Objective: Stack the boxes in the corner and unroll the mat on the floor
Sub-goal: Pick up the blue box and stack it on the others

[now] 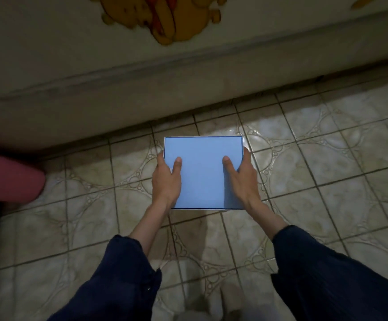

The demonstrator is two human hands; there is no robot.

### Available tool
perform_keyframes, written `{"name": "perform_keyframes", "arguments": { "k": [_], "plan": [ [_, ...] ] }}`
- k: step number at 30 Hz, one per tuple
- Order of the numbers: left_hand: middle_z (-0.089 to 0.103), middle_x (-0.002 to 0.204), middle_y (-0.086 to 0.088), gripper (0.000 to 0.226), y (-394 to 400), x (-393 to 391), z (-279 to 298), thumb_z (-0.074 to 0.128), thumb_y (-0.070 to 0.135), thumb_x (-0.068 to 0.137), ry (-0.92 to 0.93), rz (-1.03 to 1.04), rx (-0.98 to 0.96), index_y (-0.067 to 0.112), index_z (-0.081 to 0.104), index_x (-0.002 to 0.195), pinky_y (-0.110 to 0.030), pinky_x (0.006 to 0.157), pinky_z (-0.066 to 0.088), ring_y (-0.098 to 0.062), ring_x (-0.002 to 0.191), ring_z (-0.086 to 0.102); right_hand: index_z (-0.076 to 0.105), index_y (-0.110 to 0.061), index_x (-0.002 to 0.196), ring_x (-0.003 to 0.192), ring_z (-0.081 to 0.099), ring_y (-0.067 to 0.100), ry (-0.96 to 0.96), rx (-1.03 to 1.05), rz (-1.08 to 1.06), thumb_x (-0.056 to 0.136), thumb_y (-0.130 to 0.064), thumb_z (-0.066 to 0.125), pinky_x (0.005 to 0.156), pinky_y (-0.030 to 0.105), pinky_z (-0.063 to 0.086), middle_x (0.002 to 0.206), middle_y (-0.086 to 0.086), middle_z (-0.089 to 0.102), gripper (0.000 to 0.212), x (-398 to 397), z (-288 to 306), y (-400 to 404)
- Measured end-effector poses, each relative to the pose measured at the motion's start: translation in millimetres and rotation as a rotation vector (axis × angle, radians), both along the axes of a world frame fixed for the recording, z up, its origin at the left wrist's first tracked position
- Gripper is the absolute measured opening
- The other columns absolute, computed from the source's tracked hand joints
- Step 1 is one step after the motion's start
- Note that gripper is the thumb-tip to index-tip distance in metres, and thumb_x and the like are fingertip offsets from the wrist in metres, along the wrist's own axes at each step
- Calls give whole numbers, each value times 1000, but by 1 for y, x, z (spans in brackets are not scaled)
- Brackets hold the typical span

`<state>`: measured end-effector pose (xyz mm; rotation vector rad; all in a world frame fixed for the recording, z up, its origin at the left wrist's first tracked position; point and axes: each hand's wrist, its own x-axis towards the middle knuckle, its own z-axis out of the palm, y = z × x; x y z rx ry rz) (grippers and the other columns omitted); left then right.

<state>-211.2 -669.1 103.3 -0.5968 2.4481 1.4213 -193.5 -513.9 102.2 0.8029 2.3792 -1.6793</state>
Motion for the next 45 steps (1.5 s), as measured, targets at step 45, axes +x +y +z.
{"name": "perform_keyframes", "arguments": {
  "k": [45],
  "plan": [
    [51,135,-18,56,-240,359,564,39,38,98,85,1168,-180,6,28,142,-41,98,45,-36,120,52,35,-2,135,117,53,39,232,-46,1341,93,-37,50,94,40,44,132,21,52,56,191,560,-319]
  ]
}}
